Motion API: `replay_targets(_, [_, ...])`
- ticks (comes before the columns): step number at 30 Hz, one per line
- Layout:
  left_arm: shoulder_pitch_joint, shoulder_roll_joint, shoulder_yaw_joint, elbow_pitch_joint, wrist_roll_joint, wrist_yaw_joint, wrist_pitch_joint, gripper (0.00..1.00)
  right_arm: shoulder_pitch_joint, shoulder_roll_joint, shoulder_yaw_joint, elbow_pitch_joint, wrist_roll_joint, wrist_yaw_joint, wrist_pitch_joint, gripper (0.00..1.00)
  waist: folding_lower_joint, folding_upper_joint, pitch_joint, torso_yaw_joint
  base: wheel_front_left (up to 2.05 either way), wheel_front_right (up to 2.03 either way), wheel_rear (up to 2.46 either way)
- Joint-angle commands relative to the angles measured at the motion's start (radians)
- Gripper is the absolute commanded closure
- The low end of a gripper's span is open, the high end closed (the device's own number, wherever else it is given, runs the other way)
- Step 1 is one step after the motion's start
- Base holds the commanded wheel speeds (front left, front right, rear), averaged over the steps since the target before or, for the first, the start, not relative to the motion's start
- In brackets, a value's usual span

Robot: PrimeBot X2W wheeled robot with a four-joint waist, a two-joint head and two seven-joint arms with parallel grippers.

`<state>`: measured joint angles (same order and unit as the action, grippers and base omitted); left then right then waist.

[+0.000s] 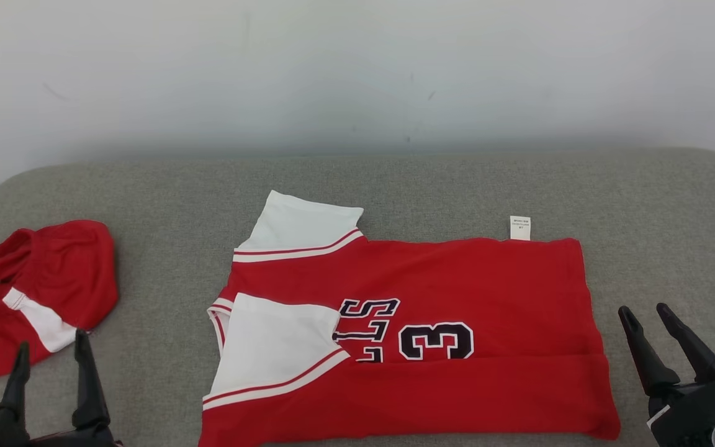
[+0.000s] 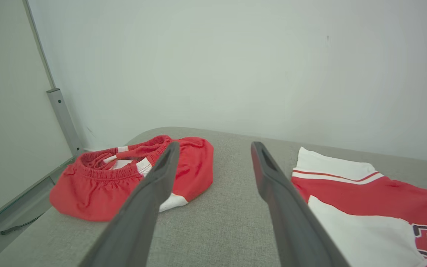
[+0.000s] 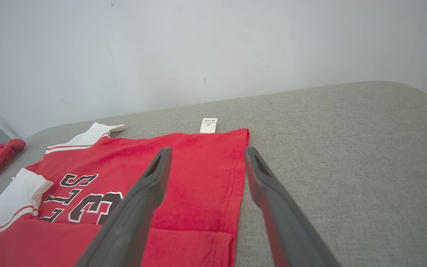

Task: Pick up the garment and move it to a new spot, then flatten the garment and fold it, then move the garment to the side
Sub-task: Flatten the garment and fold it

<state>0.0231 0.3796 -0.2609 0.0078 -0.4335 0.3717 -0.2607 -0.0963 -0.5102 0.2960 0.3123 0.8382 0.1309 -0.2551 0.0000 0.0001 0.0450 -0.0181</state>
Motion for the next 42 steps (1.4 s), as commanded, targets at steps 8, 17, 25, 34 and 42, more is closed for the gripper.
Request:
replay_targets(8, [0.062,0.023,0.049,0.010,0.049,0.034,-0.006,0.00,0.060,0.086,-0.116,-0.013,-0.145,0.000,-0.004,0.00,0.0000,-0.0001,-0.043,0.010,0.00,0.00,0.00])
replay_targets(17, [0.098,0.083,0.040,-0.013,0.039,-0.008,0.029,0.00,0.105,0.152,-0.201,-0.075,-0.278,-0.001,0.061,0.00,0.0000,-0.0001,-0.081,0.020,0.00,0.00,0.00])
replay_targets(25, [0.112,0.106,0.046,-0.043,0.002,-0.045,0.029,0.00,0.125,0.175,-0.233,-0.139,-0.341,0.000,0.115,0.00,0.0000,-0.0001,-0.099,0.026,0.00,0.00,0.00])
replay_targets(34, [0.106,0.129,-0.004,-0.053,0.006,-0.099,0.064,0.00,0.146,0.191,-0.253,-0.181,-0.391,-0.001,0.170,0.00,0.0000,-0.0001,-0.107,0.023,0.00,0.00,0.00])
replay_targets(42, [0.088,0.141,-0.013,-0.067,0.001,-0.109,0.078,0.00,0.156,0.213,-0.301,-0.205,-0.404,0.000,0.182,0.00,0.0000,-0.0001,-0.103,0.021,0.00,0.00,0.00])
